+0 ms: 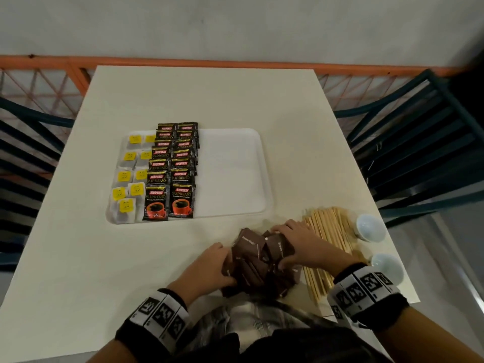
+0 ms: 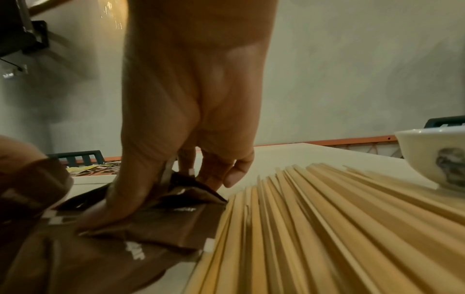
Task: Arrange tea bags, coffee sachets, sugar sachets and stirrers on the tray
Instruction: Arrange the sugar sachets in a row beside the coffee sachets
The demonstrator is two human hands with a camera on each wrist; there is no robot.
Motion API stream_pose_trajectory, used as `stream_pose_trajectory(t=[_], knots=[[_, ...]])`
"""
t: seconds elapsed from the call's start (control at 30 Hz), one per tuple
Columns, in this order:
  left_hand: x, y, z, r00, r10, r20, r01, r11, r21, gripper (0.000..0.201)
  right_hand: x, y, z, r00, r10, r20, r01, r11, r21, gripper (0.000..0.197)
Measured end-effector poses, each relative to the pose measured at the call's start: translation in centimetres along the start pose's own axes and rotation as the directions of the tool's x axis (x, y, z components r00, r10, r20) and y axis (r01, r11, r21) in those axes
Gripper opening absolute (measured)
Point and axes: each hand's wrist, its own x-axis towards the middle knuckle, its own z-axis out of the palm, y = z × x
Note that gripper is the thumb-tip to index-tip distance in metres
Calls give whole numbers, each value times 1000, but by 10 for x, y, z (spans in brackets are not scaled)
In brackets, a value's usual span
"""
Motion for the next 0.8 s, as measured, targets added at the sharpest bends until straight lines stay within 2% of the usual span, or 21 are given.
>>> stream_pose_trajectory(t=[0.1,0.17,0.27,0.4,0.53,0.6,0.7,0.8], knots=[[-4,-1,-4,999,7,-38,-11,994,-106,25,3,-1,-2,999,-32,-10,32,999,18,65],[-9,-4,-7,999,-30,-42,20,974,-224,22,5,-3,-5,998,-56,-29,57,998,7,54],[-14,-11,-13,992,-119,-46,94,926,-366,27,9,-8,-7,993,-108,-48,108,994,-4,42],[-19,-9,-24,976,-215,-36,134,721,-680,17,12,-10,-10,977,-169,-127,188,971,148,19],[-20,-3,-30,959,-242,-147,43,639,-768,30,12,-14,-21,962,-141,-232,215,918,333,19],[-19,5,-33,948,-261,-182,10,598,-801,22,12,-25,-29,944,-153,-292,268,871,411,18],[-14,19,-38,953,-254,-166,-2,541,-841,28,14,-52,-40,924,-165,-346,340,768,543,17],[-11,31,-43,969,-229,-88,22,438,-899,53,13,-83,-47,893,-248,-376,436,687,582,23]])
